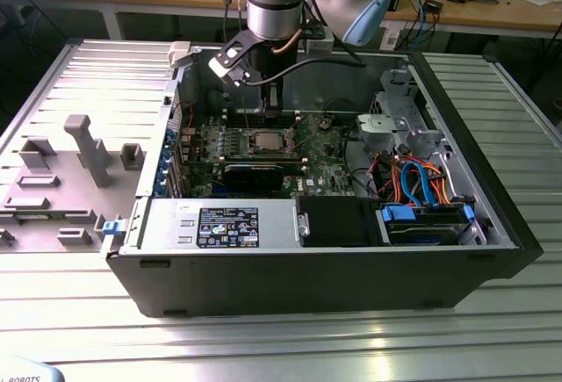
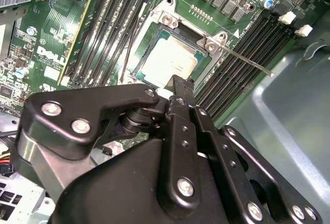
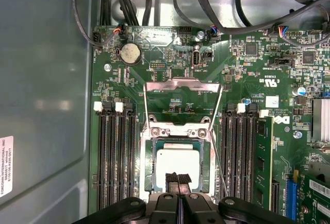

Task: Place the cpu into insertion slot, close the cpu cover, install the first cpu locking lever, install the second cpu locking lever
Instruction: 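Close the cpu cover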

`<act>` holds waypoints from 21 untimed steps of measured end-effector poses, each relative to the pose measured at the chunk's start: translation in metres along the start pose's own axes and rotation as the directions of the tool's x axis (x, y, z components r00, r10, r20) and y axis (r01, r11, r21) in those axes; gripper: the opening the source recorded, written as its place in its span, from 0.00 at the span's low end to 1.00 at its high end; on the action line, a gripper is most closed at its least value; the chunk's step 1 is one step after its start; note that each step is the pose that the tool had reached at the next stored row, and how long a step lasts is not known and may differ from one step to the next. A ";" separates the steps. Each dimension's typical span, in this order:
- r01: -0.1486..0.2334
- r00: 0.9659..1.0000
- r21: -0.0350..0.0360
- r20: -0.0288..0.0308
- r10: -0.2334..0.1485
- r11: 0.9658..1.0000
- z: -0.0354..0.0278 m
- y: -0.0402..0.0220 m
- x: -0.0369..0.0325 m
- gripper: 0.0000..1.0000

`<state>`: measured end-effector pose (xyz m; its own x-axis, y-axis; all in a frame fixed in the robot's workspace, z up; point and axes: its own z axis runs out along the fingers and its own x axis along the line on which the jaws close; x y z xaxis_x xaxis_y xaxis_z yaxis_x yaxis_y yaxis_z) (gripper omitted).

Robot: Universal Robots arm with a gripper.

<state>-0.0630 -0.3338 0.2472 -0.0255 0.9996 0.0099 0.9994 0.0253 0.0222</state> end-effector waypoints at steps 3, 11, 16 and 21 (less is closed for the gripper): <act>0.000 1.000 0.000 0.000 0.000 1.000 -0.0006 0.0000 0.0000 0.11; 0.000 1.000 0.000 0.000 0.000 1.000 -0.0052 0.0001 0.0000 0.11; 0.000 1.000 0.000 0.000 0.000 1.000 -0.0082 0.0002 0.0000 0.11; 0.000 1.000 0.000 0.000 0.000 1.000 -0.0114 0.0002 0.0001 0.11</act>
<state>-0.0630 -0.3338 0.2586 -0.0255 0.9996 0.0097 0.9994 0.0253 0.0220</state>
